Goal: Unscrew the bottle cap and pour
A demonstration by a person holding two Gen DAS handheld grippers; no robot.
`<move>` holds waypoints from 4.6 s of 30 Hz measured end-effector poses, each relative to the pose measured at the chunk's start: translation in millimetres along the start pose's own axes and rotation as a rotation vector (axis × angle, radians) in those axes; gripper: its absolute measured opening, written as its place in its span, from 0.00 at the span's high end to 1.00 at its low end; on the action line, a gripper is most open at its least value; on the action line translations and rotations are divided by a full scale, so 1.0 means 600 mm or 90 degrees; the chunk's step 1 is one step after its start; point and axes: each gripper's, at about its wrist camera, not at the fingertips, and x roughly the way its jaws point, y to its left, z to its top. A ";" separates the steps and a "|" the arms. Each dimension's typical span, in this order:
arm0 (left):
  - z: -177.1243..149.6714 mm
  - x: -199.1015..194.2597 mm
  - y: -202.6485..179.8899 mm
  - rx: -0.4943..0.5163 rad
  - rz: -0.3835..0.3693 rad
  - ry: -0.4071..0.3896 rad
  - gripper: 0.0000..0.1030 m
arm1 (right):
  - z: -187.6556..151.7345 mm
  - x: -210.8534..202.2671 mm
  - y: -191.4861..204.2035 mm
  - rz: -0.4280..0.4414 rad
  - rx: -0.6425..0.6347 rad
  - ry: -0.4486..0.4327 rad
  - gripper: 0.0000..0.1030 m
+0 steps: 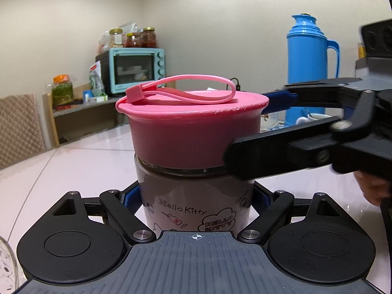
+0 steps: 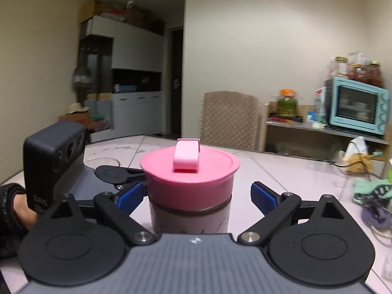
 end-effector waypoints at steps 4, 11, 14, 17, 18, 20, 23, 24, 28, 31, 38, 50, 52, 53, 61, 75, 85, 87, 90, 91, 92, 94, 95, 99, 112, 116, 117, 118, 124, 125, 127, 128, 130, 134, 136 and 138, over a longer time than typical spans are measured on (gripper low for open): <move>0.000 0.000 0.001 0.000 0.000 0.000 0.13 | -0.003 0.010 0.014 -0.025 0.015 0.004 0.07; 0.000 0.000 0.001 0.000 0.000 0.000 0.13 | 0.004 0.032 0.024 -0.057 0.025 0.003 0.07; 0.000 0.000 0.001 0.000 0.000 0.000 0.13 | 0.008 0.041 0.031 -0.073 0.027 0.006 0.07; 0.000 0.000 0.001 0.000 0.000 0.000 0.13 | 0.011 0.049 0.039 -0.079 0.026 0.009 0.07; 0.000 0.000 0.001 0.000 0.000 0.000 0.12 | 0.012 0.053 0.042 -0.081 0.023 0.011 0.07; 0.000 0.000 0.001 0.000 0.000 0.000 0.13 | 0.015 0.058 0.046 -0.081 0.021 0.010 0.08; 0.001 0.000 0.001 0.000 0.000 0.000 0.13 | 0.016 0.066 0.050 -0.084 0.024 0.013 0.10; 0.001 0.000 0.001 0.000 0.000 0.000 0.13 | 0.016 0.067 0.050 -0.086 0.025 0.013 0.10; 0.001 0.000 0.001 0.000 0.000 0.000 0.13 | 0.016 0.071 0.049 -0.097 0.032 0.020 0.17; 0.001 0.000 0.000 0.000 0.000 0.000 0.13 | 0.015 0.070 0.048 -0.096 0.032 0.018 0.17; 0.001 -0.001 0.001 -0.001 0.000 0.000 0.13 | 0.012 0.067 0.014 -0.011 0.018 0.013 0.17; 0.001 0.004 0.001 -0.001 0.000 0.000 0.13 | 0.022 0.083 -0.080 0.235 -0.052 0.022 0.17; 0.000 0.004 0.001 -0.001 -0.001 0.000 0.13 | 0.025 0.081 -0.078 0.237 -0.055 0.022 0.17; 0.000 0.004 0.001 -0.001 -0.001 0.000 0.13 | 0.026 0.080 -0.077 0.237 -0.055 0.023 0.17; 0.000 0.003 0.000 -0.001 0.000 0.000 0.13 | 0.029 0.057 -0.049 0.165 -0.026 0.028 0.12; 0.000 0.002 0.001 -0.001 0.000 0.000 0.13 | 0.008 0.026 0.020 -0.034 0.031 0.009 0.08; 0.000 0.002 0.002 -0.001 0.000 -0.001 0.13 | 0.007 0.052 0.041 -0.098 0.047 0.011 0.08; -0.001 0.001 0.003 -0.001 -0.001 -0.001 0.12 | 0.008 0.057 0.043 -0.102 0.046 0.011 0.08; -0.001 0.001 0.003 -0.001 0.000 -0.001 0.12 | 0.010 0.061 0.047 -0.103 0.050 0.009 0.09; -0.001 0.001 0.003 -0.001 0.000 -0.001 0.13 | 0.010 0.062 0.048 -0.104 0.050 0.009 0.09; -0.001 0.001 0.003 -0.001 0.000 -0.001 0.13 | 0.010 0.063 0.049 -0.106 0.049 0.009 0.12; -0.001 0.001 0.003 -0.001 0.000 -0.001 0.12 | 0.011 0.065 0.051 -0.109 0.049 0.010 0.17; -0.001 0.001 0.003 -0.001 0.000 -0.001 0.12 | 0.011 0.065 0.051 -0.108 0.049 0.010 0.17; -0.001 0.002 0.003 -0.001 -0.001 -0.001 0.13 | 0.009 0.062 0.047 -0.092 0.043 0.008 0.17; -0.002 0.000 0.005 0.000 0.000 -0.001 0.13 | 0.007 0.070 -0.063 0.189 -0.001 0.005 0.17; -0.002 0.001 0.006 -0.001 -0.001 -0.001 0.13 | 0.008 0.077 -0.085 0.253 -0.009 0.003 0.17; -0.002 0.001 0.006 -0.001 -0.001 -0.001 0.13 | 0.010 0.077 -0.084 0.255 -0.012 0.003 0.17; -0.002 0.001 0.006 -0.001 -0.001 -0.001 0.13 | 0.011 0.076 -0.083 0.257 -0.015 0.004 0.17; -0.002 0.001 0.005 -0.001 0.000 -0.001 0.13 | 0.019 0.068 -0.070 0.213 -0.007 0.008 0.05; -0.002 0.001 0.005 -0.001 0.000 -0.001 0.13 | 0.020 0.064 -0.066 0.200 -0.006 0.007 0.05; -0.002 0.001 0.005 0.000 0.000 -0.001 0.13 | 0.021 0.054 -0.058 0.169 0.002 0.009 0.05; -0.002 0.001 0.005 -0.001 0.000 -0.001 0.13 | 0.021 0.046 -0.052 0.143 0.012 0.012 0.04; -0.002 0.001 0.004 0.000 0.000 -0.001 0.13 | 0.018 0.032 -0.039 0.101 0.021 0.014 0.03; -0.002 0.001 0.004 0.000 0.000 0.000 0.13 | -0.001 0.012 -0.016 0.036 0.043 0.015 0.03; -0.002 0.001 0.004 0.000 0.000 0.000 0.13 | -0.009 0.006 -0.008 0.010 0.065 0.006 0.03; -0.002 0.001 0.004 0.000 0.000 0.000 0.13 | -0.016 0.004 -0.004 -0.001 0.083 0.000 0.03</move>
